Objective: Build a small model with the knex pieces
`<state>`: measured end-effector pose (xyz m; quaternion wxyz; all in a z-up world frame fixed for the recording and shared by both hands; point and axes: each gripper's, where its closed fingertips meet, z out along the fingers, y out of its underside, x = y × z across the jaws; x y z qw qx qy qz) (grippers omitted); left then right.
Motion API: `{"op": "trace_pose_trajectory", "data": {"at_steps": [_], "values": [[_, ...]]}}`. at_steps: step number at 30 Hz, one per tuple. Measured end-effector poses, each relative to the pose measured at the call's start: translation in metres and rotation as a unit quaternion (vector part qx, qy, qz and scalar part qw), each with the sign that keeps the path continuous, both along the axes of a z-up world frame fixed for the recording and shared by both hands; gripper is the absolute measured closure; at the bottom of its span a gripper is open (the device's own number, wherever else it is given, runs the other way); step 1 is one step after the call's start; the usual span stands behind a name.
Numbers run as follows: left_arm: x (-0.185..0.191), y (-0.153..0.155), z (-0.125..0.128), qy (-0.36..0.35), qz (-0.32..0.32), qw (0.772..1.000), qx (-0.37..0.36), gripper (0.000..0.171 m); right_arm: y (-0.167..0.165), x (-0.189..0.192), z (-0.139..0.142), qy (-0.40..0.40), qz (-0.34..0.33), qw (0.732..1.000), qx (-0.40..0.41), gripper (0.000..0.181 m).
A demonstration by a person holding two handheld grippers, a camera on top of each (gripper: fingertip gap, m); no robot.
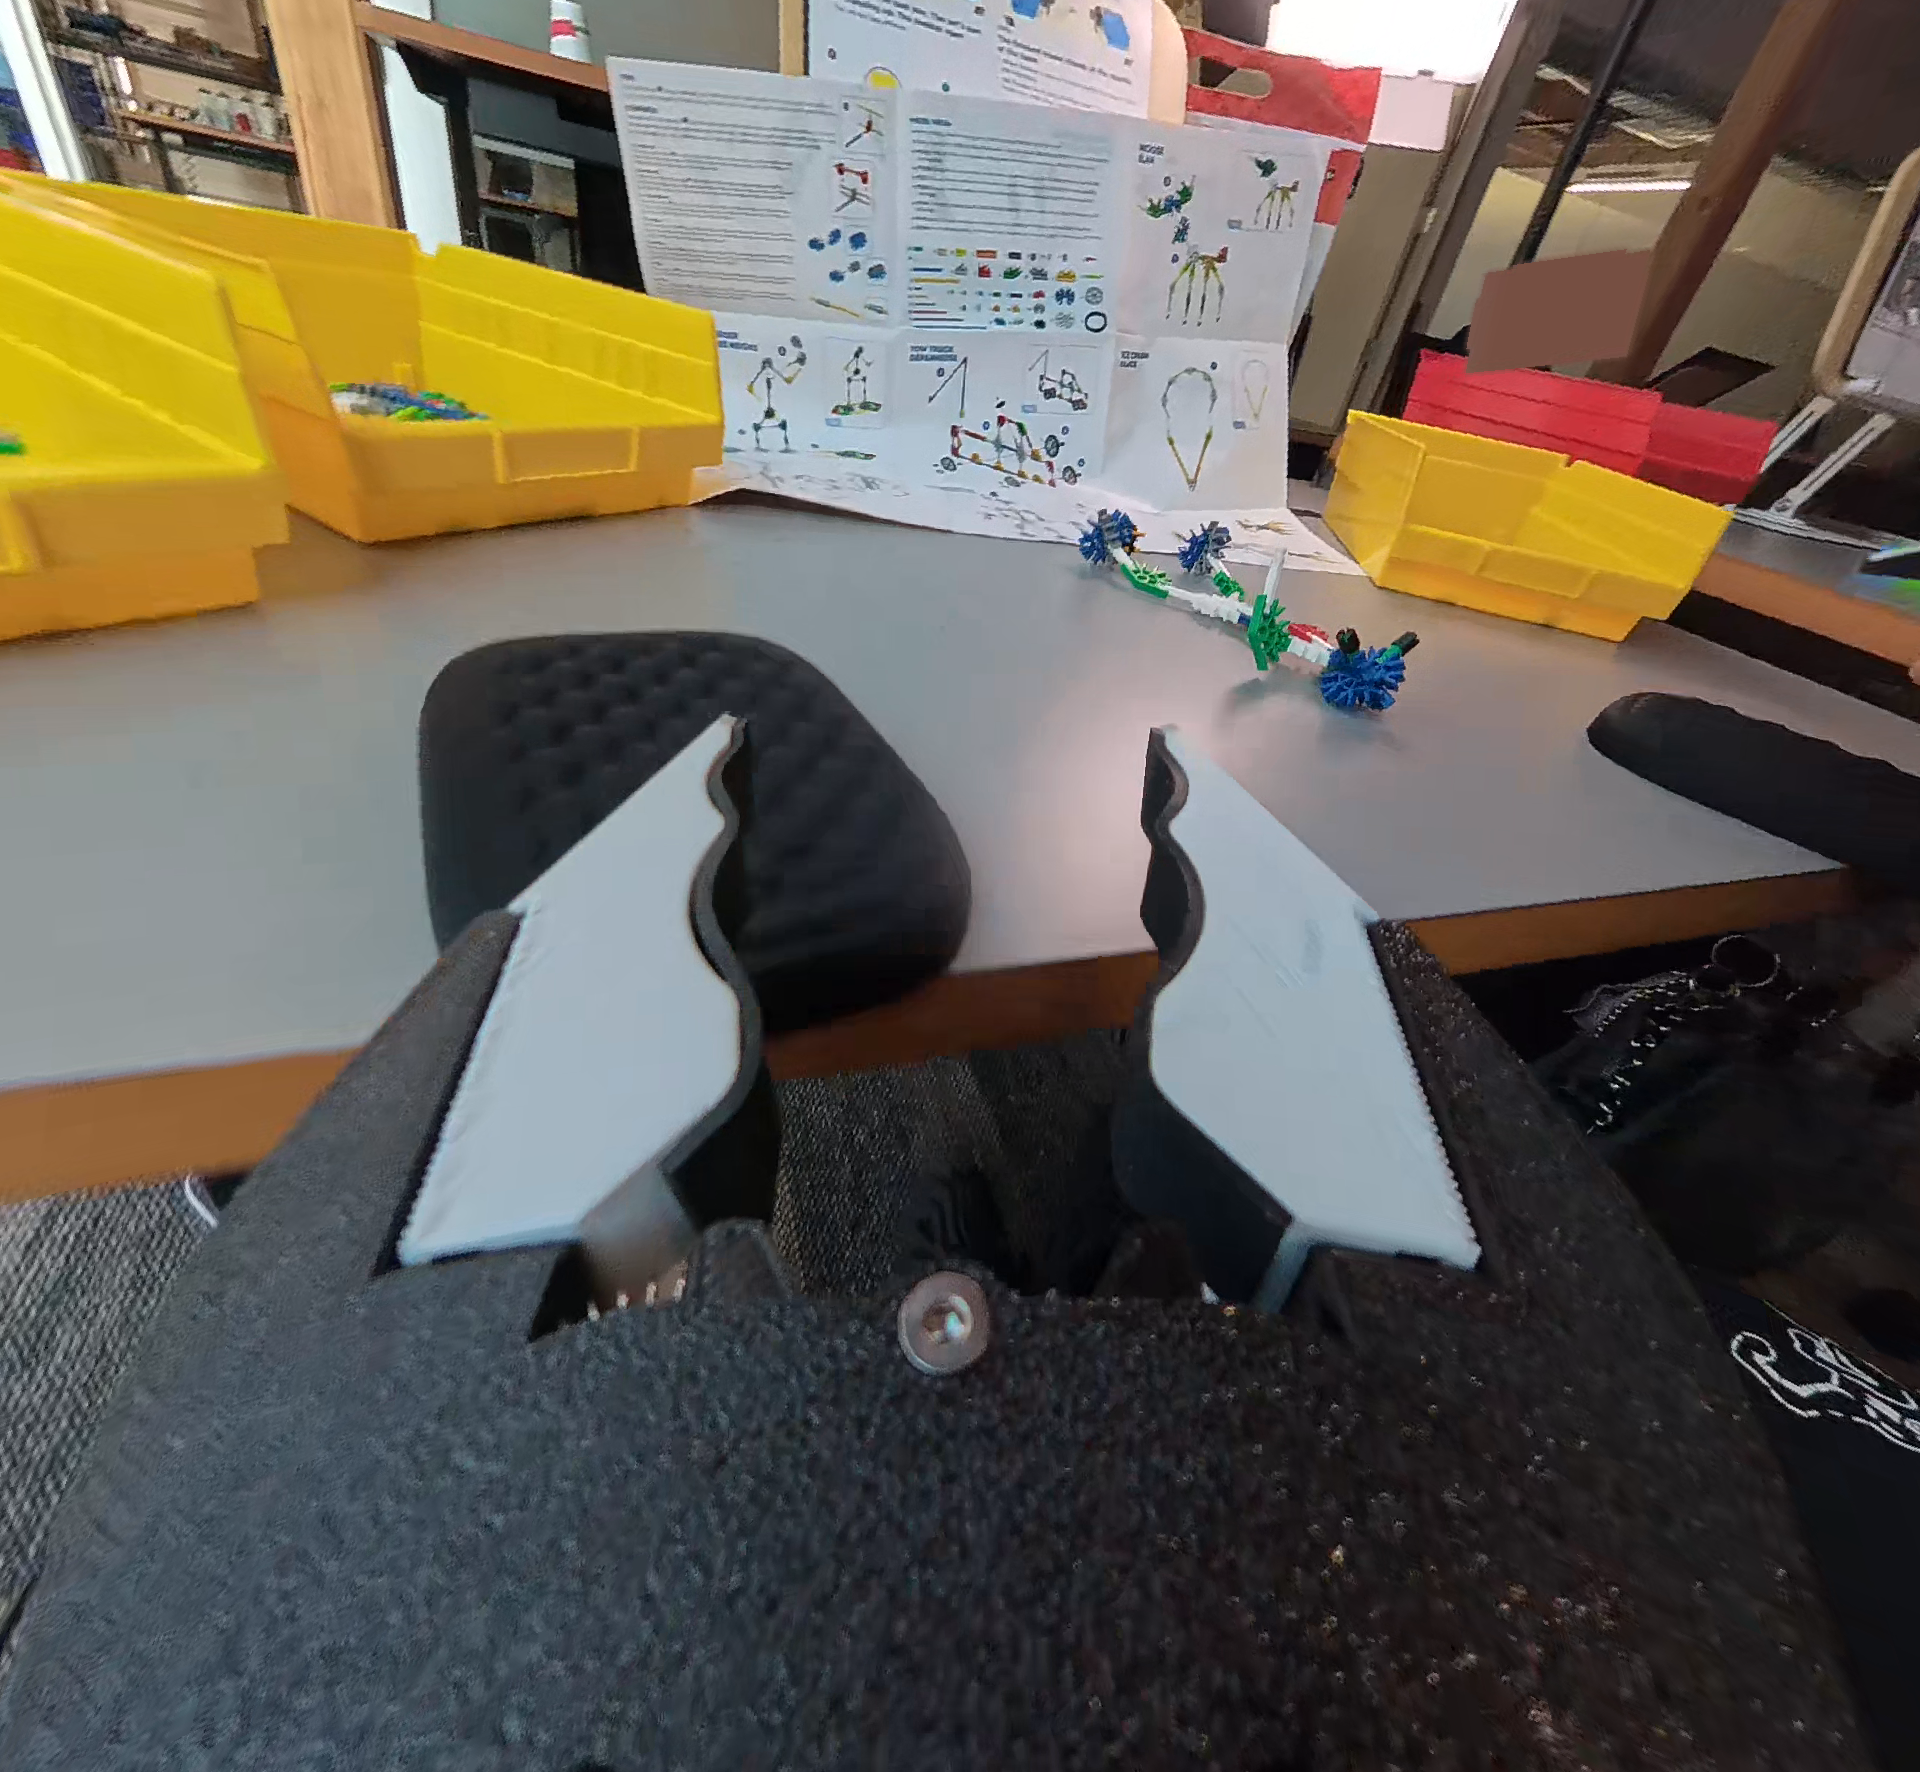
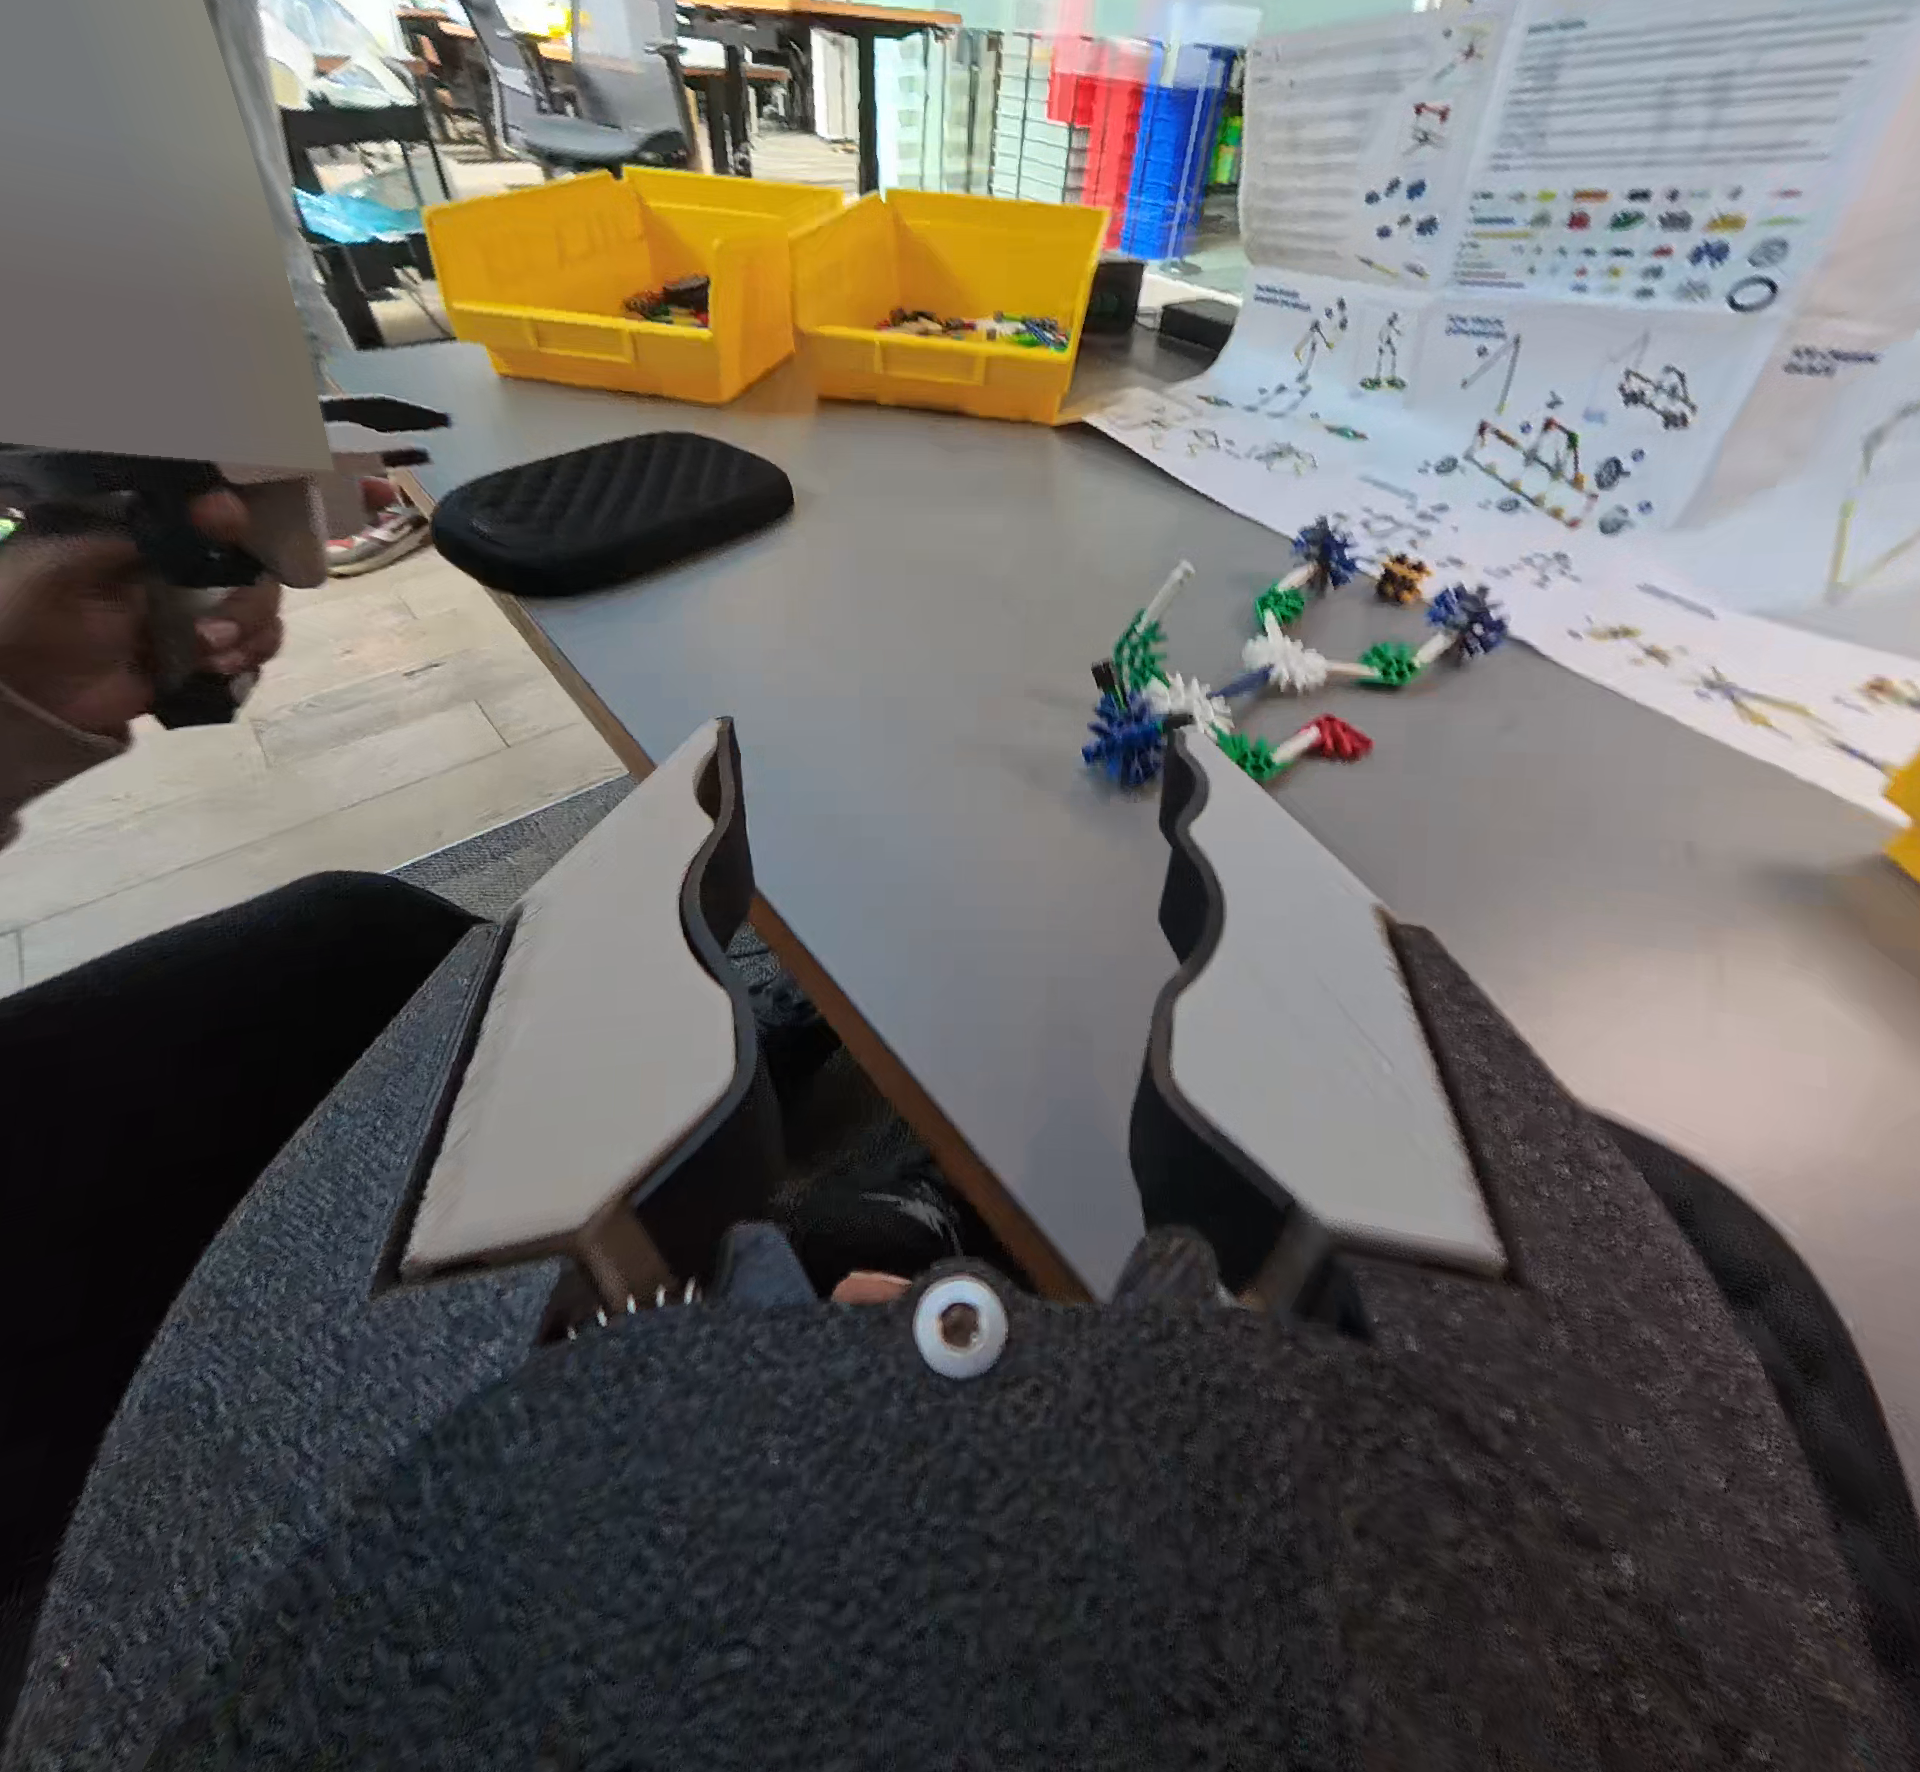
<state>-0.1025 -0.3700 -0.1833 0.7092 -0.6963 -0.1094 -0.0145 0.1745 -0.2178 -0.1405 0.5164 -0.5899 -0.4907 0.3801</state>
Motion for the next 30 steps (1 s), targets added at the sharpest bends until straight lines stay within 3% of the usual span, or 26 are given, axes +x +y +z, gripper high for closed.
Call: {"op": "trace_pose_trajectory", "data": {"at_steps": [5,8,11,20,24,30], "values": [[-0.03,0.048,0.043,0.054,-0.016,0.998,0.002,0.096,0.021,-0.056,0.045,0.009,0.039,0.998,0.048,0.099],[-0.045,0.059,0.068,0.053,-0.024,0.998,0.004,0.096,0.03,-0.055,0.068,0.001,0.022,0.996,0.082,0.099],[-0.059,0.065,0.078,0.061,-0.034,0.997,-0.013,0.096,0.034,-0.038,0.08,-0.004,-0.013,0.995,0.102,0.1],[-0.05,0.101,0.055,0.047,-0.075,0.995,-0.04,0.097,0.058,0.011,0.047,-0.033,-0.098,0.99,0.095,0.1],[-0.047,0.146,0.044,0.057,-0.095,0.991,-0.069,0.097,0.096,0.008,0.03,-0.048,-0.106,0.991,0.066,0.1],[-0.047,0.234,0.054,0.054,-0.16,0.983,-0.078,0.097,0.172,-0.028,0.02,-0.059,-0.077,0.995,0.038,0.105]]}}
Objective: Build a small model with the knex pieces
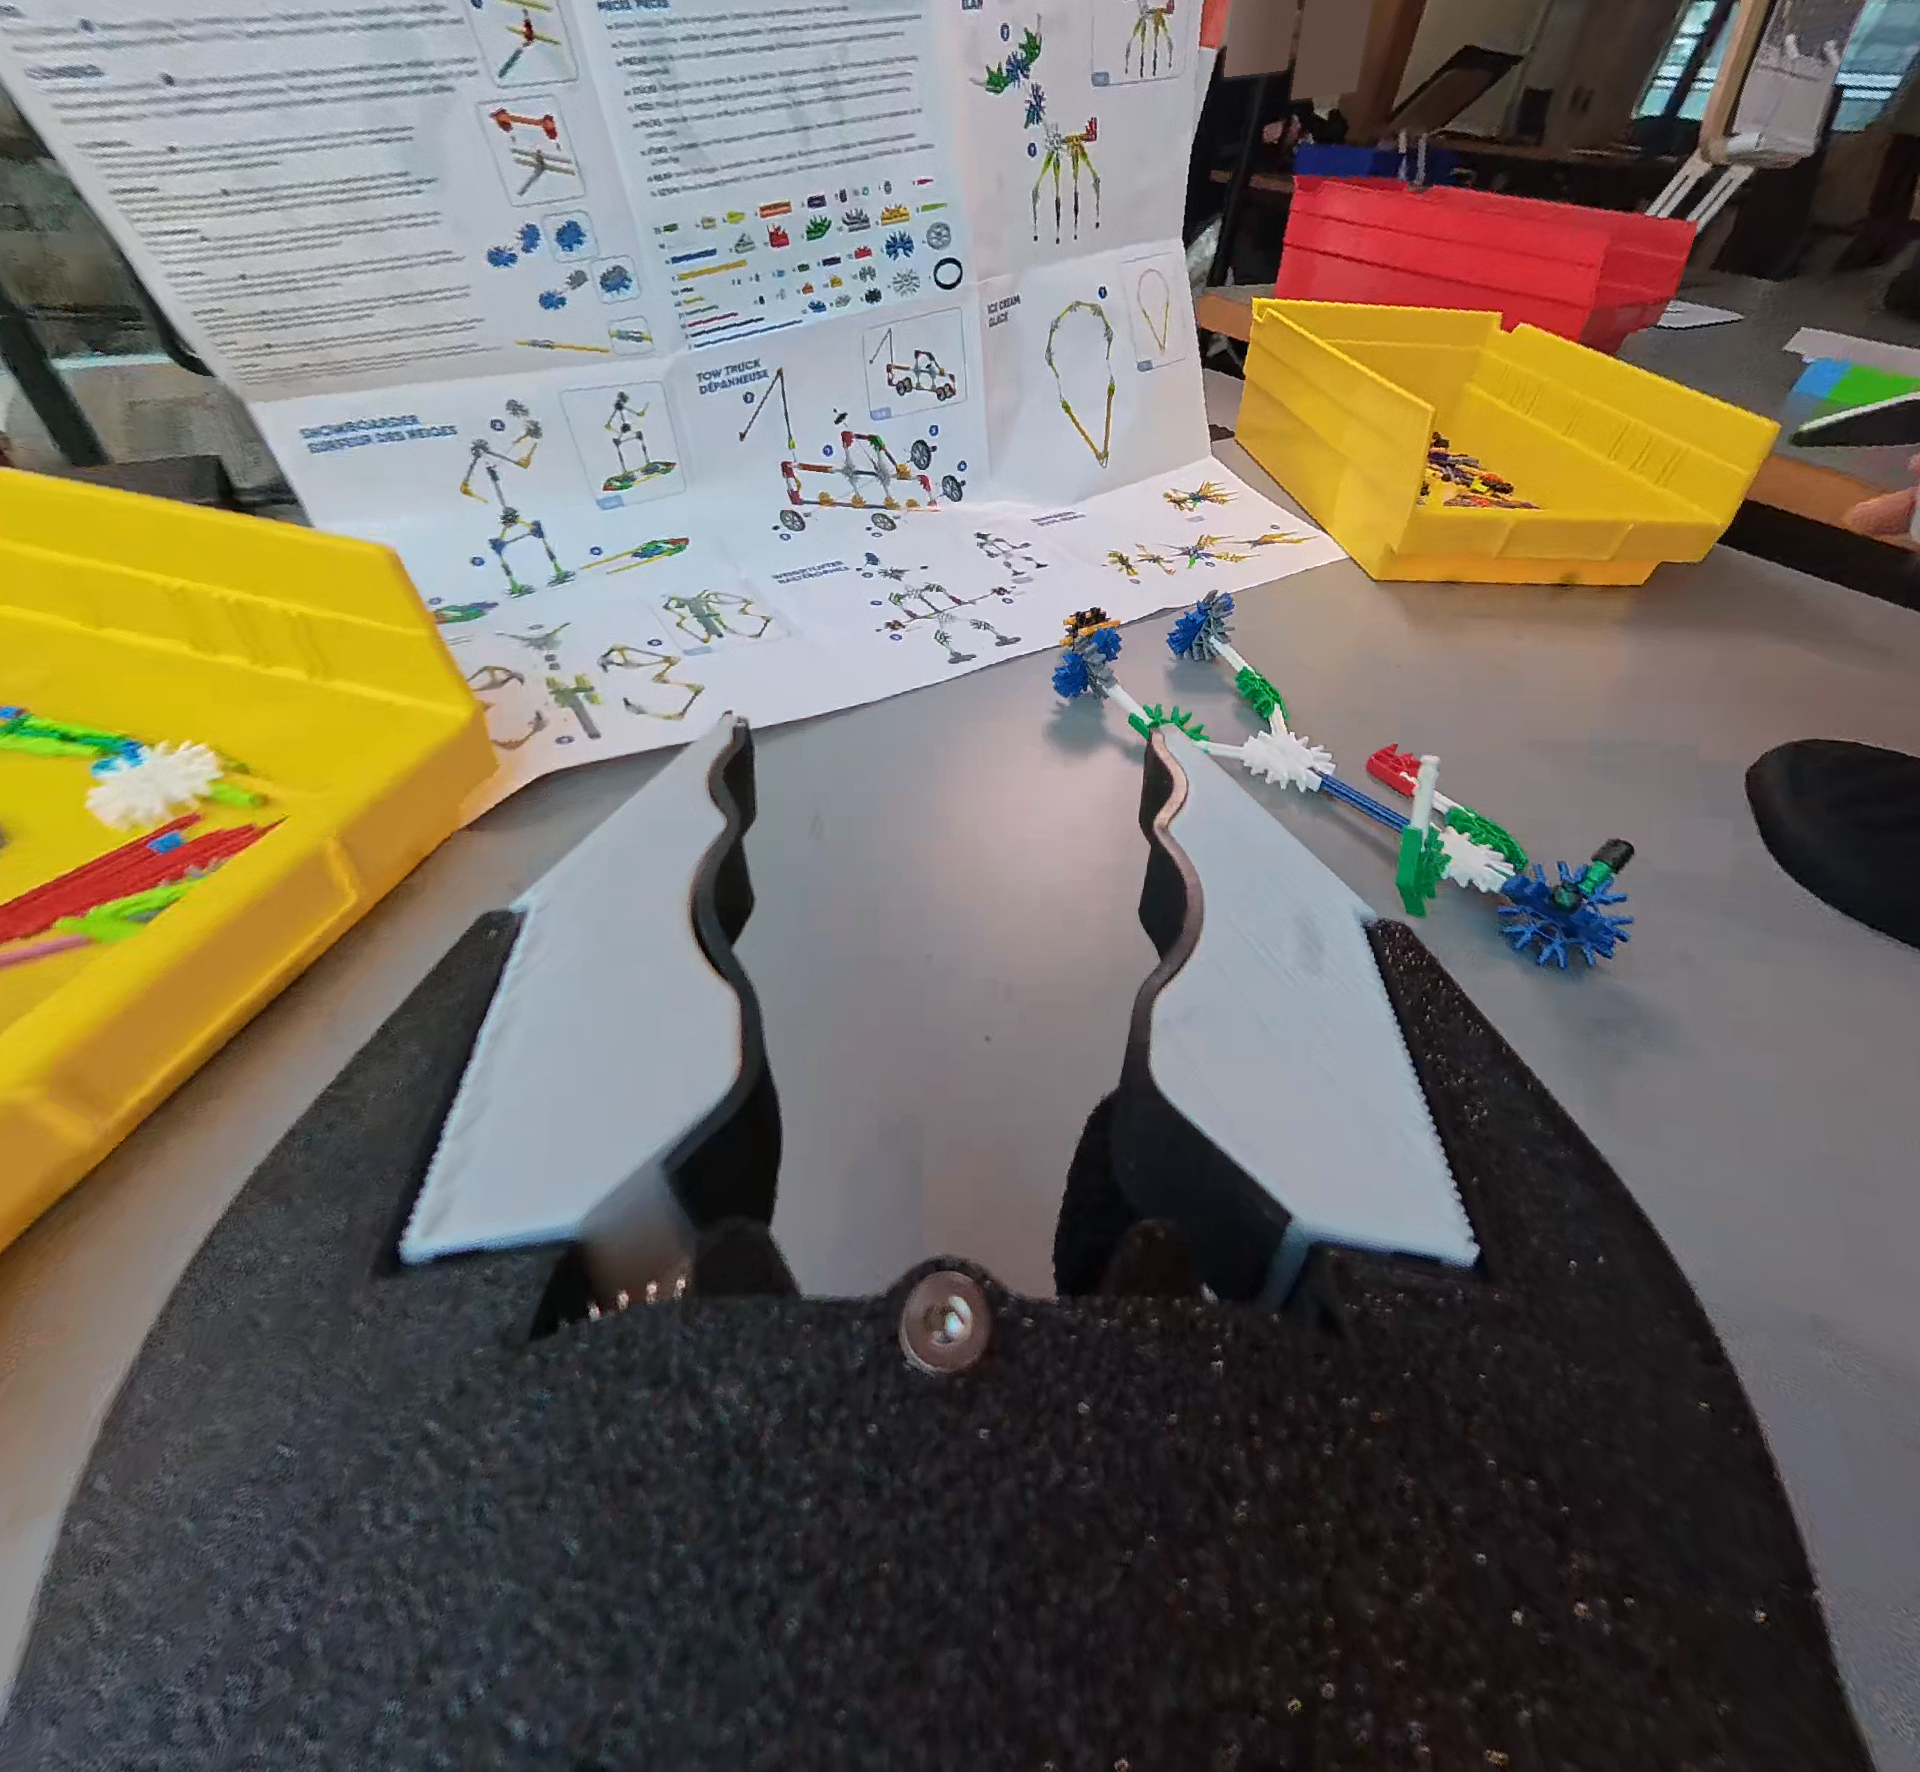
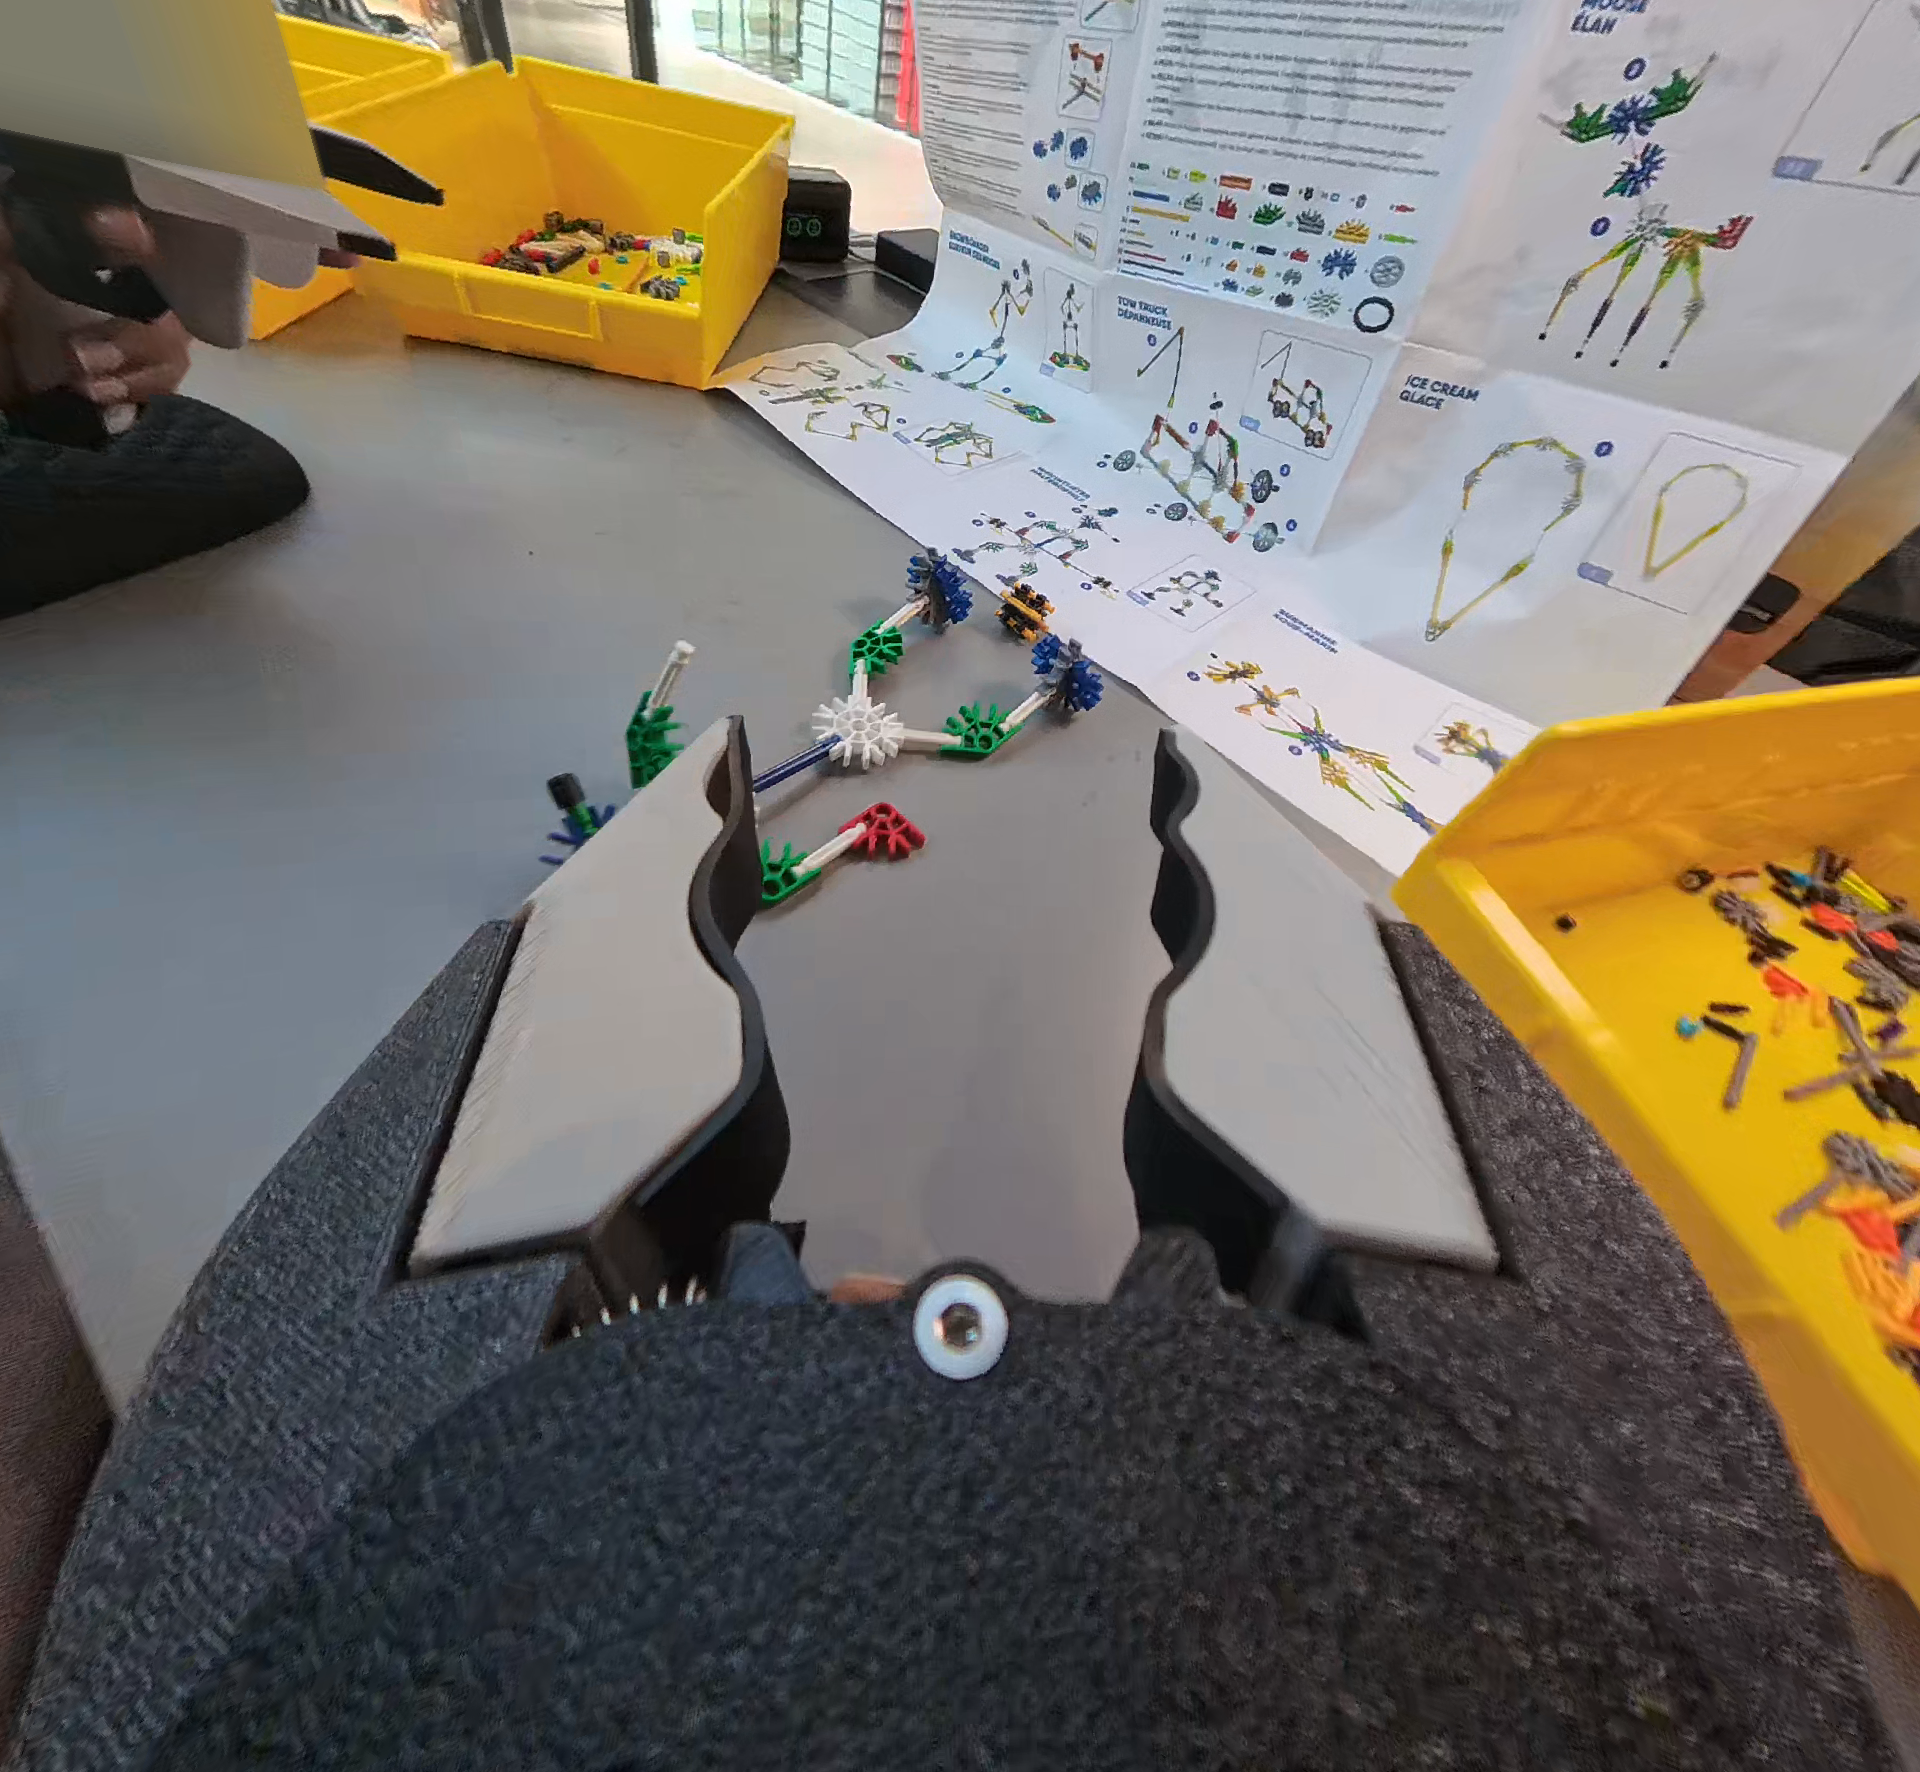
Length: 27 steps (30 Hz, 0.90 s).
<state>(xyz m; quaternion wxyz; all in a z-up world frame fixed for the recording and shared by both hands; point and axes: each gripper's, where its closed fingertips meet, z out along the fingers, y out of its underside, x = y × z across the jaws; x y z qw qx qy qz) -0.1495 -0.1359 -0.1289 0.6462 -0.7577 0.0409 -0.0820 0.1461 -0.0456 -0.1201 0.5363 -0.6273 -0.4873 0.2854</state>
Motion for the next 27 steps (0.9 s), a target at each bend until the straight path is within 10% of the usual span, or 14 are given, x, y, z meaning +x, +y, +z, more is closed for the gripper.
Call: {"op": "trace_pose_trajectory", "data": {"at_steps": [5,11,18,27], "values": [[-0.002,0.063,-0.03,-0.007,-0.064,0.998,-0.029,0.094,0.053,-0.058,-0.013,-0.038,0.085,0.996,0.004,0.105],[-0.012,0.056,-0.013,-0.027,-0.049,0.997,0.06,0.096,0.078,-0.069,-0.036,-0.018,0.044,0.998,-0.033,0.108],[0.005,0.005,0.048,0.039,-0.03,0.986,0.162,0.101,0.041,-0.06,-0.024,-0.01,0.005,1.0,0.018,0.1],[0.051,-0.028,0.048,0.027,-0.101,0.987,0.123,0.095,-0.045,-0.037,-0.008,-0.036,0.002,0.999,-0.004,0.103]]}}
